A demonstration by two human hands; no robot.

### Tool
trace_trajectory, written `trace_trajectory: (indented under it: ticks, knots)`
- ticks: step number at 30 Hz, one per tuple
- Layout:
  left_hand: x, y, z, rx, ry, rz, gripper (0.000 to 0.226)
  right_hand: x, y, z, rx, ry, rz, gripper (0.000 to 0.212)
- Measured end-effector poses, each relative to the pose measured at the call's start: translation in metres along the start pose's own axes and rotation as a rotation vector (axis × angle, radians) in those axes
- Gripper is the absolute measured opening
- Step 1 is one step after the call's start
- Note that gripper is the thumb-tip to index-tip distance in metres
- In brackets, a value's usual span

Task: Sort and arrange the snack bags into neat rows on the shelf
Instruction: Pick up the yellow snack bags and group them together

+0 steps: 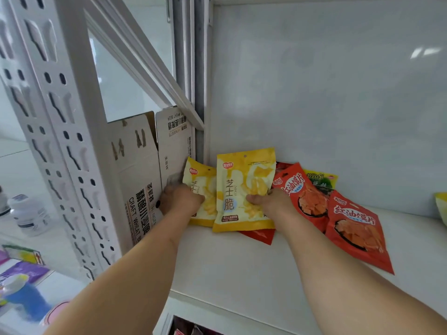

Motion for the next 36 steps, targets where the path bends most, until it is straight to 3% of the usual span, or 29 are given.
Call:
trace_trajectory:
  ticks: [5,9,13,21,36]
  knots:
    - [0.001,-0.006,-0.003,0.109,-0.012,-0.224,0.034,0.004,0.015,-0.010,-0.045,0.046,0.121,0.022]
    - [0.007,0.000,-0.011,0.159,0.050,-0.421,0.035,0.003,0.024,-0.021,-0.036,0.075,0.180,0.020]
    - [0.021,-0.008,-0.030,0.293,0.135,-0.760,0.039,-0.005,0.037,-0.032,-0.061,0.072,0.241,0.013]
    - [0.013,-0.005,-0.111,0.466,0.064,-1.022,0.033,-0.019,0.088,-0.063,-0.111,0.082,0.318,0.015]
    - [-0.092,-0.070,-0.338,0.755,0.001,-1.062,0.017,-0.096,0.313,-0.177,-0.351,0.024,0.127,0.029]
Point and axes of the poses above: each hand's wrist, its own z-axis towards the middle knuckle, its own y-axis out of the back of the hand, x = y × z, the point moved 10 cm from there along z, towards the middle knuckle, and after that the axes turned 2 degrees about -z, right-handed, at the moved point
